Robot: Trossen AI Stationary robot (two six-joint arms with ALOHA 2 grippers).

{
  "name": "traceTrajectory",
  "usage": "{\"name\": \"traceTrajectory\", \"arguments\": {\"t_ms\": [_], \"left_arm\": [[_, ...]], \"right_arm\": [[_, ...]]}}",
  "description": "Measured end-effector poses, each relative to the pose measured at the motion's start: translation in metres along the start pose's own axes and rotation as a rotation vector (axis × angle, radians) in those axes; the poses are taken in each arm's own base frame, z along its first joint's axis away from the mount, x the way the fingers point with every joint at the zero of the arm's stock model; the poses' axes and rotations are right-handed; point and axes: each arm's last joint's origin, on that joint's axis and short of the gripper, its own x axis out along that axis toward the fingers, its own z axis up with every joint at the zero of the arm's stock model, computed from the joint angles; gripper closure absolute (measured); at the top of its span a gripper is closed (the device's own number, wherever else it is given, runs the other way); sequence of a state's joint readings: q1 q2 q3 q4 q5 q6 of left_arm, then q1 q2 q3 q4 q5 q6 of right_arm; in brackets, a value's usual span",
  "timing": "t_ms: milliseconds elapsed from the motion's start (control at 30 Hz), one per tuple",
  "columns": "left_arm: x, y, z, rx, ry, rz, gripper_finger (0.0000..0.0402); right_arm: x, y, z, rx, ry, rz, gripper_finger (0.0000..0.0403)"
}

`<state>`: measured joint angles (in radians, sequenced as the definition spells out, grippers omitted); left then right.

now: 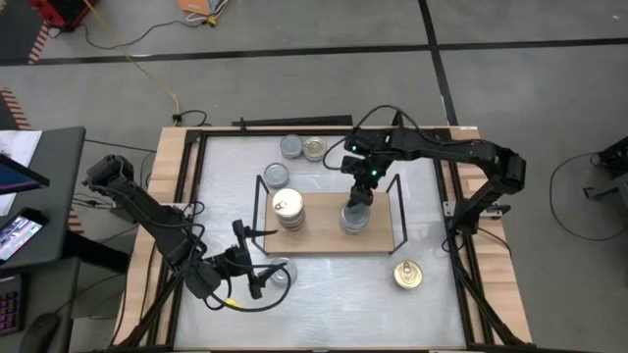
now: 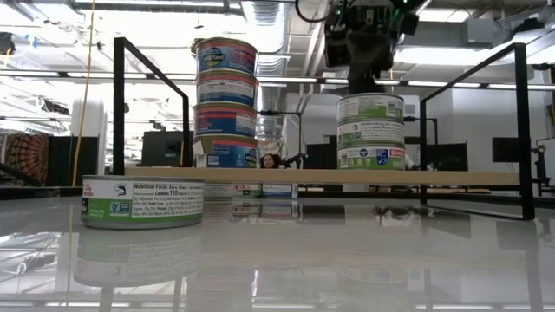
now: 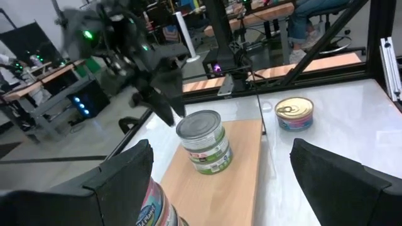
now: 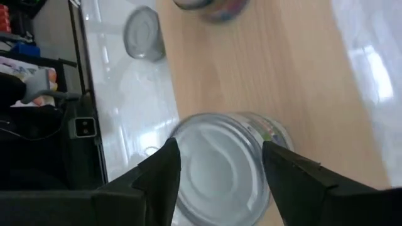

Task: Stack canned seafood by type on shelf
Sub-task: Stack the green tuna can on top of the green tuna can on the shelf, then stack the blue tuna can on top of the blue tuna can on the shelf

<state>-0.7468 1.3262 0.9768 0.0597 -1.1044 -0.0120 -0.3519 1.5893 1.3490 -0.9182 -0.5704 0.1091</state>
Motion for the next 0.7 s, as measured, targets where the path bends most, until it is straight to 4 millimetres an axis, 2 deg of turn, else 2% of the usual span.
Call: {"name": "traceTrajectory", "arguments": {"t_ms": [100,200,400,567,700], "left_arm": [[-0.002,-0.002,0.000,0.012,-0.004,-0.031,0.0040],[-0.009,-0.007,0.002,0.035,-0.022,-0.086,0.0040],[-0.023,-0.014,0.008,0.030,-0.069,-0.140,0.0040],[-0.023,-0.014,0.008,-0.035,-0.064,-0.142,0.0040],[-0.021,-0.013,0.007,-0.082,-0.058,-0.135,0.0040]], "right_arm": [[-0.022,0.014,0.002,-0.079,-0.060,0.005,0.0156],[-0.042,0.040,-0.005,-0.224,-0.160,-0.025,0.0156],[-0.078,0.084,-0.045,-0.370,-0.394,-0.216,0.0166],[-0.074,0.105,-0.084,-0.414,-0.501,-0.101,0.0175],[-0.072,0.108,-0.108,-0.406,-0.565,-0.201,0.0182]]}}
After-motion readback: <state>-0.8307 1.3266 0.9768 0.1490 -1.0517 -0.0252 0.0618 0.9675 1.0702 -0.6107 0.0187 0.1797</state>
